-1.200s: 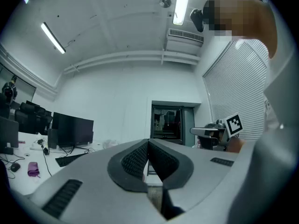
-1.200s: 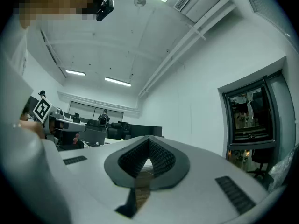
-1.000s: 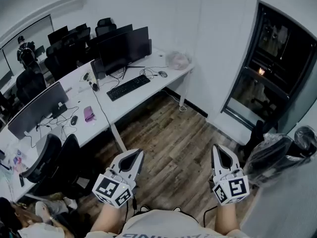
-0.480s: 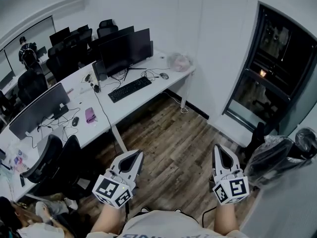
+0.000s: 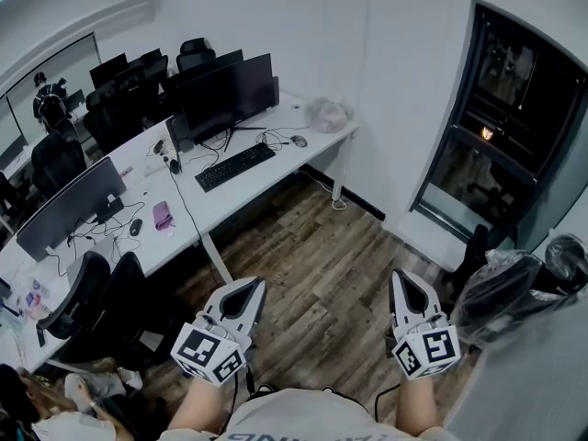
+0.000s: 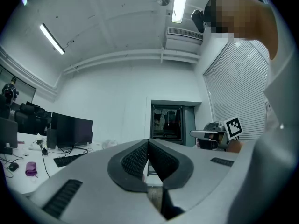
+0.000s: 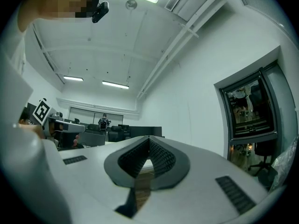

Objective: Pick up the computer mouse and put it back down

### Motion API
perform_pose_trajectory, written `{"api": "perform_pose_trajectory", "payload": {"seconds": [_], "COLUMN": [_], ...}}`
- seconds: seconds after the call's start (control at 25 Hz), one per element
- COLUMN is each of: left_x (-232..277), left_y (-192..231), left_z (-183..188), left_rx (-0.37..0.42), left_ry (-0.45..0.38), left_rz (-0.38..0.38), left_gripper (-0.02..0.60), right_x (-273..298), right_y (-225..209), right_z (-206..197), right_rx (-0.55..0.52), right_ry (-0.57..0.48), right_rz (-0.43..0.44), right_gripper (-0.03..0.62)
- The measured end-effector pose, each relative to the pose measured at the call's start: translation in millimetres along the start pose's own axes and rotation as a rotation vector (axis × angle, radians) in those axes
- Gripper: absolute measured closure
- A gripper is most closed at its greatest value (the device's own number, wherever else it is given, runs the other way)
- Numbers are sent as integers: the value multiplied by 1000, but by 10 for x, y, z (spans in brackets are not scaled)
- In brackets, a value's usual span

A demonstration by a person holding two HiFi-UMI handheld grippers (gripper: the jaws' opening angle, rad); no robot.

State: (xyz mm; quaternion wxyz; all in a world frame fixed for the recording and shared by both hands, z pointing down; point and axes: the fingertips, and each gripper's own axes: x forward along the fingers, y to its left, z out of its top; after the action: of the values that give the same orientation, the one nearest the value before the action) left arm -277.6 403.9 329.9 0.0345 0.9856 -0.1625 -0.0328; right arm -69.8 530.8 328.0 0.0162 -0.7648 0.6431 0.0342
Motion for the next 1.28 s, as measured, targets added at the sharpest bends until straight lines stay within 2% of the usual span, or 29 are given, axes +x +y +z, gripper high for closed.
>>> {"api": "perform_pose_trajectory", "payload": {"seconds": [0.48, 0.76, 0.92, 1.12, 1.28], "left_x": [404, 515, 697, 931, 1142], "left_y": [-487, -552, -562, -465, -299], "left_z": [-97, -121, -145, -164, -167], "left_rx": [32, 27, 33, 38, 39], "left_ry": [-2, 23, 37, 41, 34], "left_rz": [31, 69, 60, 41, 31], "left_gripper": [577, 577, 577, 577, 577], "right_x": [-152, -115, -108, 16, 186], "right_y": [-583, -722, -920, -1168, -1232], "right_z": [-161, -245, -257, -333, -379], "right_rx": [10, 50, 108, 127, 117], "right_ry": [20, 28, -4, -10, -7], "right_rz": [59, 104, 75, 22, 16], "right_gripper": [574, 574, 574, 574, 574]}}
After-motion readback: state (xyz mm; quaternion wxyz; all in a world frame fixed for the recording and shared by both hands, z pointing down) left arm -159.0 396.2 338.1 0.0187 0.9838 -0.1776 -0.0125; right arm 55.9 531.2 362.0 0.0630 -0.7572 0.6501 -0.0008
